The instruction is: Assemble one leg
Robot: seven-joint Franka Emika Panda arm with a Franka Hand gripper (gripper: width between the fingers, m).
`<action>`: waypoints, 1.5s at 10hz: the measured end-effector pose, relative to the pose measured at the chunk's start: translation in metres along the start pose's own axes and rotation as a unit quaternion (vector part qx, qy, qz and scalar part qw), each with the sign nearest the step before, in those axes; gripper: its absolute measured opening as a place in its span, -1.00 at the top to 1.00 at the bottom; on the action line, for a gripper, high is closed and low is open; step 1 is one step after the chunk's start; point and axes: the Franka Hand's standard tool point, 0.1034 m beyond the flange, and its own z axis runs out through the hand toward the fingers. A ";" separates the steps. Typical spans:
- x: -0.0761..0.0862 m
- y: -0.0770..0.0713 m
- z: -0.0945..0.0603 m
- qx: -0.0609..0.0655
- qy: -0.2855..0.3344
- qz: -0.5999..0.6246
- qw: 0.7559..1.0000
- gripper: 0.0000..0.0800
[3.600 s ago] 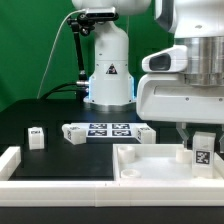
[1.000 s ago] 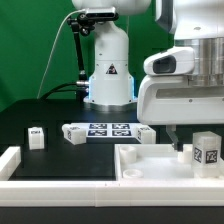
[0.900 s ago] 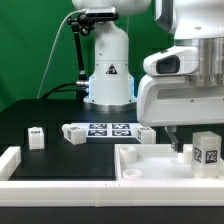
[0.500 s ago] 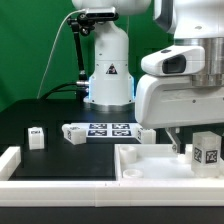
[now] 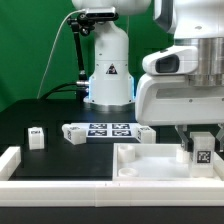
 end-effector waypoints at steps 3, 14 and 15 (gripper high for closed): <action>-0.002 0.001 0.000 0.000 -0.001 0.153 0.988 0.27; -0.003 0.022 0.000 -0.022 0.002 0.307 0.952 -0.59; -0.003 0.022 0.000 -0.022 0.002 0.307 0.952 -0.59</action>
Offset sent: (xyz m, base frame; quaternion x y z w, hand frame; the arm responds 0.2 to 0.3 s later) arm -0.0030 -0.0004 -0.0022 0.0017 0.0130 0.2786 0.9603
